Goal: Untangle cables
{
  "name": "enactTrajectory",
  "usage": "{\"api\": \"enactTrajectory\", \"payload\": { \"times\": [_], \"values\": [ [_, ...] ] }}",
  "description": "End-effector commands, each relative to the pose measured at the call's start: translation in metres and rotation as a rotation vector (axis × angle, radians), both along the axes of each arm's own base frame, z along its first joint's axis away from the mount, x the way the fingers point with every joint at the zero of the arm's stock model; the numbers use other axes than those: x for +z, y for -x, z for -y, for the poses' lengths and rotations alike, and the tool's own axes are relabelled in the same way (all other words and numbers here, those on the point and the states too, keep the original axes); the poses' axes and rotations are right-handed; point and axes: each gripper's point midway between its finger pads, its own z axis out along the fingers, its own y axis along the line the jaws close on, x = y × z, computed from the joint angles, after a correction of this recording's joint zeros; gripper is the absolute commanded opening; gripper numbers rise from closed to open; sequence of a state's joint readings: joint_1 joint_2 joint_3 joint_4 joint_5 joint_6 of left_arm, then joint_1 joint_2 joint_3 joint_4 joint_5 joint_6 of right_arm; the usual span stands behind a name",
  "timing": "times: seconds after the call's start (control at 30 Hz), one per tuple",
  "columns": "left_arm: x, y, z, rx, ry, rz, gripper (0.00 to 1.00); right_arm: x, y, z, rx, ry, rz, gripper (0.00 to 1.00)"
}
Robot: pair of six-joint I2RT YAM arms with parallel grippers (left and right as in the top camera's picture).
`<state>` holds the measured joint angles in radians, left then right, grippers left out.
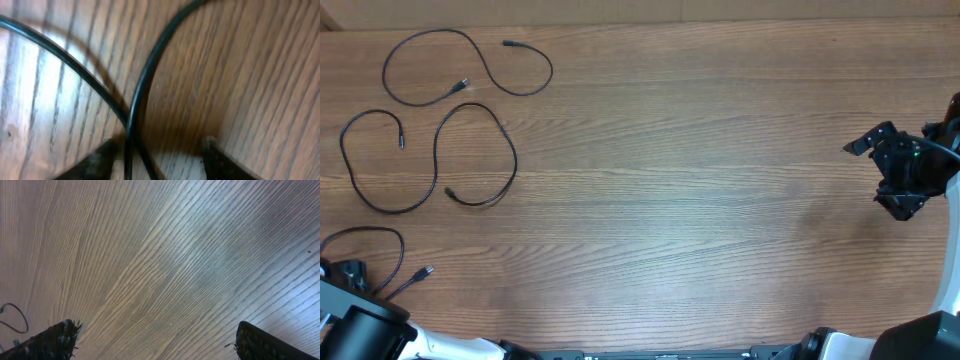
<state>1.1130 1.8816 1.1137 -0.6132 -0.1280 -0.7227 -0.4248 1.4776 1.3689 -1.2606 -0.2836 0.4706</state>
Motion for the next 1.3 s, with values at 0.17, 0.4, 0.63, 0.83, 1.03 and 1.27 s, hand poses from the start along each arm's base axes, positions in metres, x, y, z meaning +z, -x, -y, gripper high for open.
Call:
{"api": "enactTrajectory", "payload": {
  "times": [0.17,0.4,0.63,0.83,1.03,1.27],
  "values": [
    [-0.029,-0.033,0.016,-0.044,0.111,0.173,0.04,0.008,-0.003,0.002,0.002,0.015,0.025,1.00],
    [-0.024,-0.056,0.014,-0.090,0.113,0.296,0.04,0.008,-0.003,0.002,0.002,0.015,0.025,1.00],
    [-0.023,-0.054,0.011,-0.129,0.094,0.274,0.04,0.008,-0.003,0.002,0.002,0.015,0.025,1.00],
    [-0.012,-0.032,0.003,-0.074,0.085,0.141,0.04,0.008,-0.003,0.002,0.002,0.015,0.025,1.00],
    [0.018,0.012,-0.017,0.014,0.025,-0.133,0.04,0.008,-0.003,0.002,0.002,0.015,0.025,1.00],
    [0.028,0.018,-0.022,-0.014,0.013,-0.190,0.04,0.008,-0.003,0.002,0.002,0.015,0.025,1.00]
  ]
}}
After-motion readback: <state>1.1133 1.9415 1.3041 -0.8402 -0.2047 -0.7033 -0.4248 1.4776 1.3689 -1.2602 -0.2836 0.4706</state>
